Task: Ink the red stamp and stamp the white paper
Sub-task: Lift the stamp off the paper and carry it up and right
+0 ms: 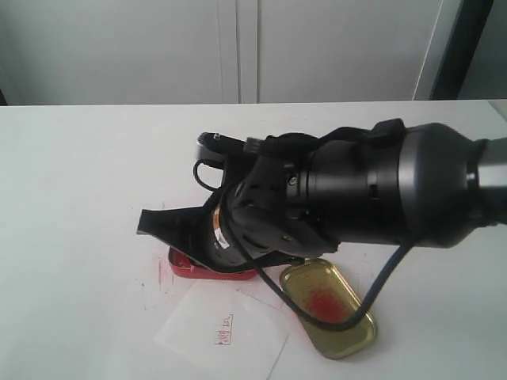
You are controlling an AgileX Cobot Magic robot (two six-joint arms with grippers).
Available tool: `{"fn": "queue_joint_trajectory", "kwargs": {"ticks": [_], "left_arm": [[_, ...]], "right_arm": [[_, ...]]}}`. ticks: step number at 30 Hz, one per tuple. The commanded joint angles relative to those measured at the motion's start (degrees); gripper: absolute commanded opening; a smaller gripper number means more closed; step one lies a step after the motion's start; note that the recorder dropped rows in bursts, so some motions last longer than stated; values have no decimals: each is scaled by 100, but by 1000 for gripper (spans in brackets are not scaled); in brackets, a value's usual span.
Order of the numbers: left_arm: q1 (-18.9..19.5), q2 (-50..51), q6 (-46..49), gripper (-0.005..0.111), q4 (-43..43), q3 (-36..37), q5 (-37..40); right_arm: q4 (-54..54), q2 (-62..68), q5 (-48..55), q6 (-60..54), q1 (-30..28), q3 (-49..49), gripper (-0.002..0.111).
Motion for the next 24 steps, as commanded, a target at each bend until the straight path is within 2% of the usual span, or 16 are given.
{"fn": "queue_joint_trajectory", "kwargs": {"ticks": [1, 8, 20, 24], "left_arm": [[8, -22, -14, 0, -8, 28, 4], [8, -22, -14, 0, -8, 28, 4], [8, -22, -14, 0, -8, 28, 4], [8, -22, -14, 0, -8, 28, 4]], "right_arm": [[680, -70, -40, -954, -313, 5, 0], [2373, -70, -29, -3287, -867, 5, 0], [4750, -70, 342, -6472, -1884, 5, 0], [5260, -70, 577, -7176, -2280, 5, 0]]}}
